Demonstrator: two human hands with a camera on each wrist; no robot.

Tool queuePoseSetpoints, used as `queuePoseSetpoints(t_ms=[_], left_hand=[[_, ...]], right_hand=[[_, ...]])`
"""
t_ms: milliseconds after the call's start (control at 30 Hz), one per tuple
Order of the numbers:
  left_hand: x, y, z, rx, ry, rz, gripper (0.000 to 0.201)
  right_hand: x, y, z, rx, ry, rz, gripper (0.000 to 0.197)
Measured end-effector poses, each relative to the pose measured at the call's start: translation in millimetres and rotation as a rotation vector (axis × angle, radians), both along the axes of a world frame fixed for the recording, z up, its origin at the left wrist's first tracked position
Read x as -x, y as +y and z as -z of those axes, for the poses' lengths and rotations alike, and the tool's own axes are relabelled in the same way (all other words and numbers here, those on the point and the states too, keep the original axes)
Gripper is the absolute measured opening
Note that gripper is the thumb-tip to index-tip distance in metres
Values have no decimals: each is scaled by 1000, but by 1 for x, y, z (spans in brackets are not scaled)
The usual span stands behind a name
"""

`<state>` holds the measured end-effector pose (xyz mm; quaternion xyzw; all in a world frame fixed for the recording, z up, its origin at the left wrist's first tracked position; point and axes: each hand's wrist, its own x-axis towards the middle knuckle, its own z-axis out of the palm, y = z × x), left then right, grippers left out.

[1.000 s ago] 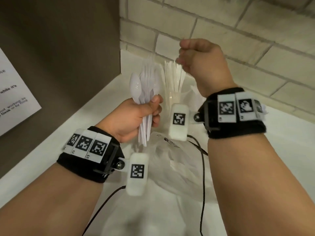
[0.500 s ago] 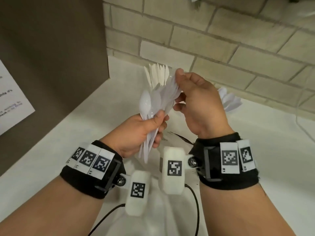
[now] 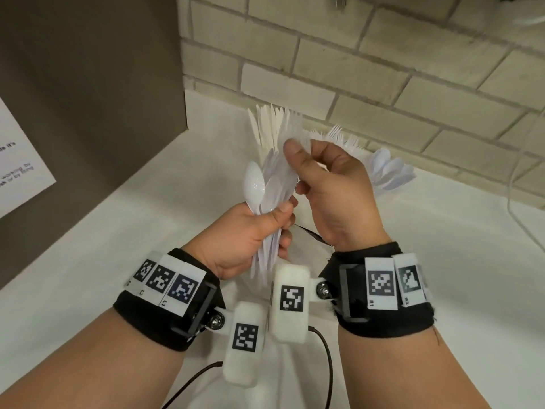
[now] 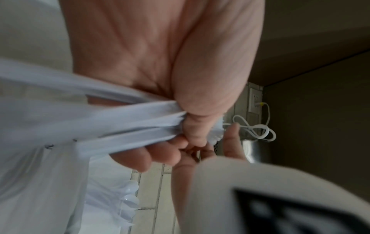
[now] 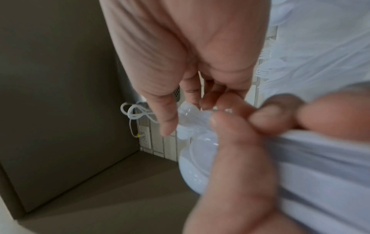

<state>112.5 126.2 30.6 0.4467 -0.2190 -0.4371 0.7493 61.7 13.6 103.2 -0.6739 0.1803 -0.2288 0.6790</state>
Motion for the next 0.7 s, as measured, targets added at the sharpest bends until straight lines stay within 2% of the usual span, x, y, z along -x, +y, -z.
queuePoseSetpoints(t_ms=[167, 333, 467, 533, 633, 700], left_hand=[[1, -1, 3, 42, 63, 14, 37], [-1, 1, 3, 47, 56, 25, 29], [-4, 3, 4, -17, -17, 3, 29], [-4, 2, 5, -48, -26, -6, 28], [-5, 0, 5, -70, -30, 4, 24], [-5, -1, 4, -92, -35, -8, 25]], right_hand=[[2, 3, 1, -24, -39, 24, 16], [3, 6, -2, 70, -18, 60, 16], [1, 5, -3, 157, -10, 170, 18], [-1, 4, -1, 208, 28, 163, 19], [-4, 3, 2, 236, 89, 134, 17], [-5, 2, 2, 211, 47, 177, 16]])
